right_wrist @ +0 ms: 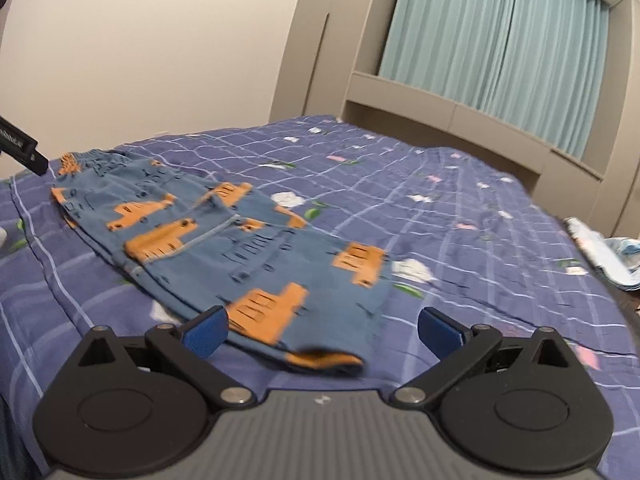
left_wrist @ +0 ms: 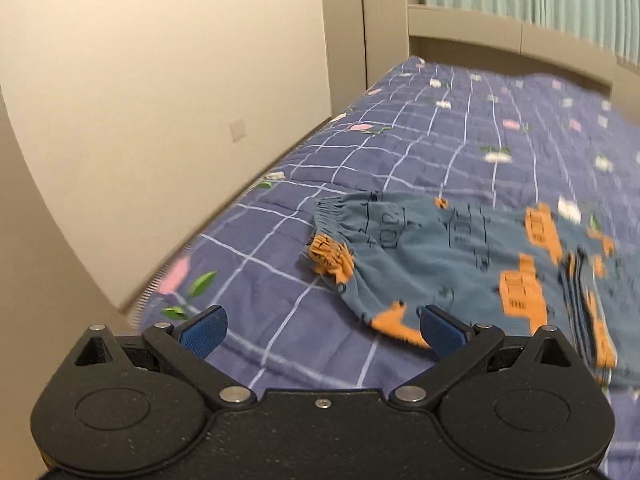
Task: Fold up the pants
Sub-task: 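Move both open grippers back over the pants toward the waistband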
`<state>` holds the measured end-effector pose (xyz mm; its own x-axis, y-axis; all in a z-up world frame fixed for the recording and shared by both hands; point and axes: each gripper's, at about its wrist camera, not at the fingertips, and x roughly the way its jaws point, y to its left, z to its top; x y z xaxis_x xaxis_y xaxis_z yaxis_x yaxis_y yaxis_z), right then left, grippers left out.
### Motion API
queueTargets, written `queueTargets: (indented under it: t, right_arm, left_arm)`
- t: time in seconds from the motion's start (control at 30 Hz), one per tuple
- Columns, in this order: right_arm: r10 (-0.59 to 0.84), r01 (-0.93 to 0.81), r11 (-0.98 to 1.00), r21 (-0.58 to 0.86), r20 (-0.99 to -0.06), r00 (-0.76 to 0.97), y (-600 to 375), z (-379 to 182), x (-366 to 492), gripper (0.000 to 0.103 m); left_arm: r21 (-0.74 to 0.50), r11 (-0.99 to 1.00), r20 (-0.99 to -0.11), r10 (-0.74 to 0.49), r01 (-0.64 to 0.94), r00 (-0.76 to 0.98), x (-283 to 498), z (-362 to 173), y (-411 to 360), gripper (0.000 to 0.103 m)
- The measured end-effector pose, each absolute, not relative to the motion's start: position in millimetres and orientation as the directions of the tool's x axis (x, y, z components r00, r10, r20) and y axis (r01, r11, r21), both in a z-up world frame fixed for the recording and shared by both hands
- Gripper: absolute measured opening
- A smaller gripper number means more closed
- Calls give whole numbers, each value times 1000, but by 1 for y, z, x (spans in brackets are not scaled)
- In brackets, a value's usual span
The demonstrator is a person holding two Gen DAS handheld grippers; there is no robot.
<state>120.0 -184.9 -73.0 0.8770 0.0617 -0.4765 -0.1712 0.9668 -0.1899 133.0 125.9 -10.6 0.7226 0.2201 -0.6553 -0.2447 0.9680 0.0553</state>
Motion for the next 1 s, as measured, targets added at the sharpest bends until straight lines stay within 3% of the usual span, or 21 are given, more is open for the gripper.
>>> queueTargets:
  t: [0.17,0.4,0.67,1.0]
  right_arm:
    - [82,-197,961,-197,-475,876,-153,-70,162,103]
    - [90,-237,948,-213,-533,841,-113,-90,210,103]
    - [112,-228,960,-165,-520,847,-116,-101,210,103]
    - [47,-200,936,-288,-463,885,-100,-104,199,103]
  left_arm:
    - [-123,958,-644,123,-261,755,156,-26,153,102]
    - [-237,936,-606,69,-262,793,180,-49,172,102]
    - [-276,918,-613,60,-286,788,189,-65,189,102]
    - [-279,916,-611,63,-289,789,185,-64,186,102]
